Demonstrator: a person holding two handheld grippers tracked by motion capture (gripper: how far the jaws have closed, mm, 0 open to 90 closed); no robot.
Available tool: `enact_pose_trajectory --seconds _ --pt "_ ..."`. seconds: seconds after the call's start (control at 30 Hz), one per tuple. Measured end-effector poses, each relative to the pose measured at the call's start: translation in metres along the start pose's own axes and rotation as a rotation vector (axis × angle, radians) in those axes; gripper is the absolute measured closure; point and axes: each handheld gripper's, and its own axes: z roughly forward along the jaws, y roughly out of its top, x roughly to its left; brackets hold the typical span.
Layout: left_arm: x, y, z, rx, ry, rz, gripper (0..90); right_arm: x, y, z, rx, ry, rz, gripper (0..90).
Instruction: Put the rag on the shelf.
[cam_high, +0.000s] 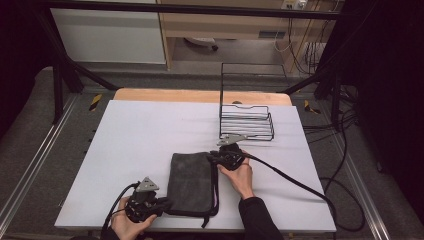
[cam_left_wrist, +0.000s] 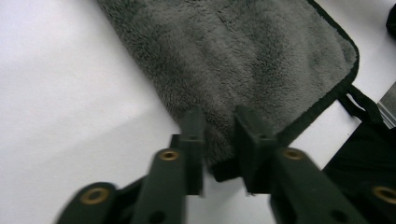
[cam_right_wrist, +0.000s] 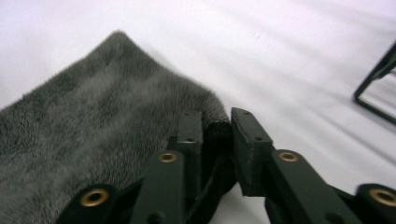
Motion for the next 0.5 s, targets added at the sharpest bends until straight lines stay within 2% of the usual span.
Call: enact_pose_trajectory --seconds 0.03,0.07,0.13,0.23,0.33,0.5 --pt "0.001 0.001 -0.002 -0.003 0.000 0.002 67.9 -0.001 0.001 -0.003 -0.011 -0.002 -0.003 66.9" --pt "0.003 0.002 -0.003 -0.012 0.003 0.004 61.6 0.000 0.004 -0.010 -0.033 -0.013 -0.004 57.3" --pt "0.006 0.003 -0.007 -0.028 0.009 0.009 58.8 0.000 0.004 -0.015 -0.047 -0.017 -0.004 54.0" --pt "0.012 0.006 -0.010 -0.044 0.009 0.023 50.5 -0.002 0.005 -0.031 -0.075 -0.012 0.032 39.9" --pt "0.019 0.009 -0.011 -0.054 0.005 0.033 41.3 -0.004 -0.001 -0.044 -0.074 0.006 0.058 29.0" --pt "0.029 0.015 -0.008 -0.061 0.002 0.070 28.8 -0.005 -0.019 -0.057 -0.051 0.001 0.057 16.6"
